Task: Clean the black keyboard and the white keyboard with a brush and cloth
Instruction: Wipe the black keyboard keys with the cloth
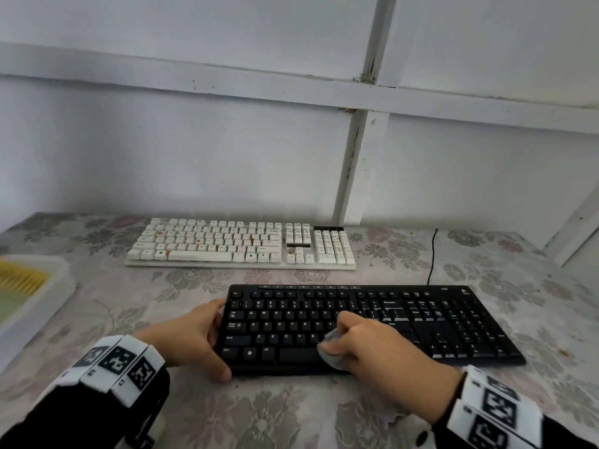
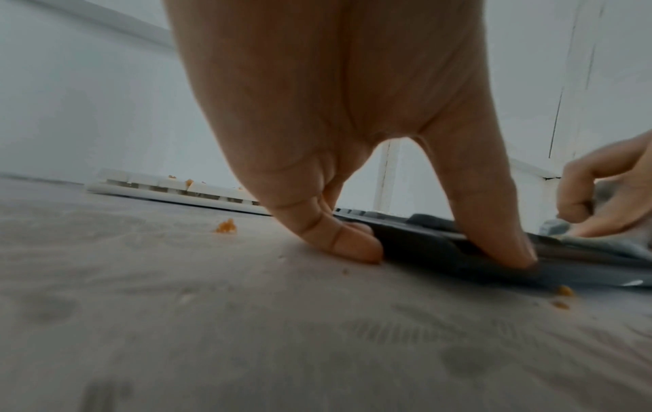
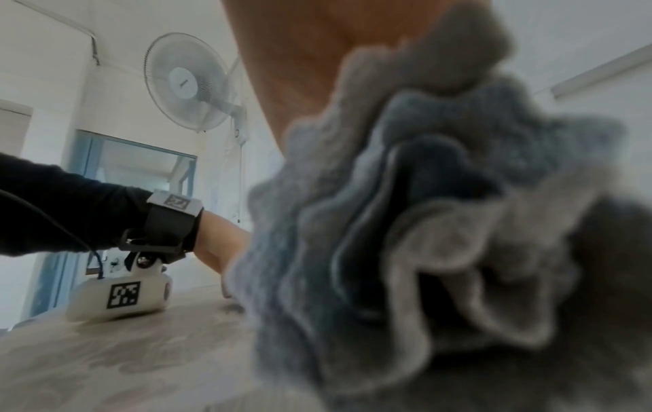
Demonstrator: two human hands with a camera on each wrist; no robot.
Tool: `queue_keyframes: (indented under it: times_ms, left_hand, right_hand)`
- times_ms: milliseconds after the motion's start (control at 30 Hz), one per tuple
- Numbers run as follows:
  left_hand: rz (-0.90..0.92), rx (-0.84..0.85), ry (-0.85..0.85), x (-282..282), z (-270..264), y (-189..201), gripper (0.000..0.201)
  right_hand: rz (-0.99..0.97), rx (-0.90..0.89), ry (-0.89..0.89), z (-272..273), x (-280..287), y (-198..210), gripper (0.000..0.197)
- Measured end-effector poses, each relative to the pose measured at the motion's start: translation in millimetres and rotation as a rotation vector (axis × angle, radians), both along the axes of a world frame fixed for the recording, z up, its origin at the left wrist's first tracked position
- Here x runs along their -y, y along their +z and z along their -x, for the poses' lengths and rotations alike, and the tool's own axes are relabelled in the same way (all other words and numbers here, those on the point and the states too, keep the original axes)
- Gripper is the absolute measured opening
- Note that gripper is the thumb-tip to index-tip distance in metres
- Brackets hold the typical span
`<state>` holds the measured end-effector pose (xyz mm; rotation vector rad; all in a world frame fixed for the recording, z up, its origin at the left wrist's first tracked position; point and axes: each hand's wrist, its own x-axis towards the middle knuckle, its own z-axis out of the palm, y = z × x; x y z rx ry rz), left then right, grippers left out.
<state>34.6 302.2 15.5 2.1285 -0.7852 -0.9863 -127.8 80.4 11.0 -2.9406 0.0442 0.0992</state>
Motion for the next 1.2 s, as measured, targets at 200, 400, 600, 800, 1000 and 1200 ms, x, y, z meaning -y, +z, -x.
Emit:
queue_keyframes:
  times_ms: [200, 400, 600, 800, 1000, 1200]
  left_hand:
    - [-0.002, 0.01, -0.003, 1, 0, 1, 0.094]
    - [0.014, 0.028, -0.014, 0, 0, -3, 0.082]
    - [0.047, 0.014, -0.017, 2, 0, -2, 0.087]
    - [-0.007, 0.016, -0.004, -1, -7, -7, 0.097]
    - [-0.006, 0.019, -0.017, -2, -12, -14, 0.098]
    - [0.015, 0.016, -0.015, -4, -16, -21, 0.1]
  right_hand:
    - [-0.066, 0.027, 0.116, -19, -34, 28, 0.012]
    - [-0.084, 0.011, 0.285, -73, -96, 14, 0.021]
    - [-0.002, -0.075, 0.237, -57, -92, 15, 0.022]
    - [0.046, -0.06, 0.155, -33, -56, 8, 0.023]
    - [-0.059, -0.043, -0.133, 1, -3, -1, 0.022]
    - [0.065, -0.031, -0.189, 37, 35, 7, 0.013]
